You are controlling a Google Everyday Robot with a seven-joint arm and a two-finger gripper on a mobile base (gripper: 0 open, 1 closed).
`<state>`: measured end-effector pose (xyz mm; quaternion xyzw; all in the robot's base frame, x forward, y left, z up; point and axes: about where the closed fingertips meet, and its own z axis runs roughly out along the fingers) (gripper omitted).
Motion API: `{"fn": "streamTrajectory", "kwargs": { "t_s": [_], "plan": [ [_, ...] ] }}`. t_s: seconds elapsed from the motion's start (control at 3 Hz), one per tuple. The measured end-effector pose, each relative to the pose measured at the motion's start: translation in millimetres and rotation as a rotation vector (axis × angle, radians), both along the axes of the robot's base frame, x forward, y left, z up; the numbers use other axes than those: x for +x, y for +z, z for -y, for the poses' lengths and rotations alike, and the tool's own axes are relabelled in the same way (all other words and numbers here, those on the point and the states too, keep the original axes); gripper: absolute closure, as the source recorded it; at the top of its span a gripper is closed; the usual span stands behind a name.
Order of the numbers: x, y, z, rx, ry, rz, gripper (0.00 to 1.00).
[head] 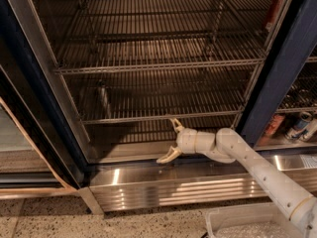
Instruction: Pick redbull can from bottom shelf of fridge
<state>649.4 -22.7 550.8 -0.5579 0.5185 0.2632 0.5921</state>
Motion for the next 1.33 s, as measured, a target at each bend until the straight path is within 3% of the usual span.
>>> {"fn": "streamTrajectory", "kwargs": {
  "t_s": [0.33,0.67,1.0,1.33],
  "plan": [
    [32.3,0.4,-21.6,0.070,-0.001,-0.022,0.00],
    [32.4,0.3,-22.0,0.070,-0.001,-0.022,0.00],
    [39.6,-5.4,-38.3,0.096,0.007,-0.017,0.00],
    [50.7,-5.1,-68.6,0.110,0.019,0.005,0.00]
  ]
}}
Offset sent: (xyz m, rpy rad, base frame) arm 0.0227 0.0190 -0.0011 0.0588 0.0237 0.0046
